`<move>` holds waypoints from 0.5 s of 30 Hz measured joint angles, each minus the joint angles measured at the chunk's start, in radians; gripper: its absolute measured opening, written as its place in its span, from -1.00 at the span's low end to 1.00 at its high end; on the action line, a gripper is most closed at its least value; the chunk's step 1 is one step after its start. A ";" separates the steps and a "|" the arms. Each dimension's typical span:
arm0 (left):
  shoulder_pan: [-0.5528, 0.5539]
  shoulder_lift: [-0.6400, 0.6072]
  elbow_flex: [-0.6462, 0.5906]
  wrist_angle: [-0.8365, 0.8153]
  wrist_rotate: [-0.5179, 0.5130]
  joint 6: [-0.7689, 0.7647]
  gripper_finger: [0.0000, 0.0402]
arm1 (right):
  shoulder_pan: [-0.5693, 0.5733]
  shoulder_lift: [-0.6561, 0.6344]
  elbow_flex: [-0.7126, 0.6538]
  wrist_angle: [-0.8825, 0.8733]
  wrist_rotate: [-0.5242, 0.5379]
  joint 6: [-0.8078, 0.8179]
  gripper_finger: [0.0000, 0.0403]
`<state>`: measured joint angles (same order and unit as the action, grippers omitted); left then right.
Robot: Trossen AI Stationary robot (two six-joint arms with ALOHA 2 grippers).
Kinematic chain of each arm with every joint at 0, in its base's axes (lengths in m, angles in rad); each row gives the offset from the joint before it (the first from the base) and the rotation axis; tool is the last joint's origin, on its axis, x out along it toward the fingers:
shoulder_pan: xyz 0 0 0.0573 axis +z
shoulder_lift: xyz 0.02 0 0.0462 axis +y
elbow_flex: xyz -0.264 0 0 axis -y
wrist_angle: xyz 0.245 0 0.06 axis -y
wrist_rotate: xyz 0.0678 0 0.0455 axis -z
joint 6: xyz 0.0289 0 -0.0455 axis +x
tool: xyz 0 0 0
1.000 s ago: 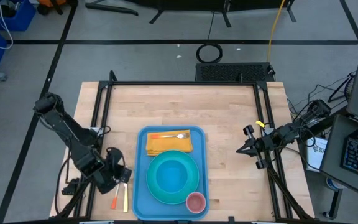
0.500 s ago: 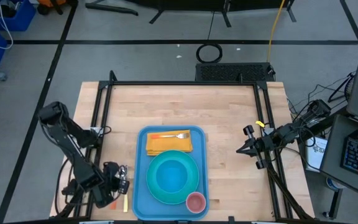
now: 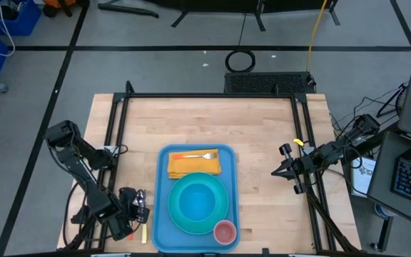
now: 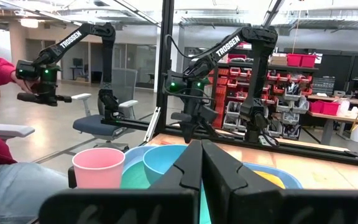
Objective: Set up tray
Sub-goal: Put the orange spoon to the right of the orange fork on the napkin on the blue serving tray
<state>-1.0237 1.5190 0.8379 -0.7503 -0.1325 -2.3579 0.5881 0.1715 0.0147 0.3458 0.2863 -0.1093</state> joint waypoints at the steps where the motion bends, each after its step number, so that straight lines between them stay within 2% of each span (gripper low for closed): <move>1: 0.000 0.000 0.000 0.000 -0.003 -0.001 -0.86 | 0.000 0.000 0.000 0.000 0.000 0.000 -1.00; 9: 0.000 0.000 0.000 -0.006 0.002 -0.009 -0.42 | 0.000 0.000 0.000 0.000 0.000 0.000 -1.00; 15: 0.000 0.000 0.000 -0.008 0.007 -0.008 -0.32 | 0.000 0.000 0.000 0.000 0.000 0.000 -1.00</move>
<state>-1.0237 1.5188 0.8379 -0.7578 -0.1250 -2.3658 0.5884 0.1715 0.0143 0.3458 0.2863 -0.1093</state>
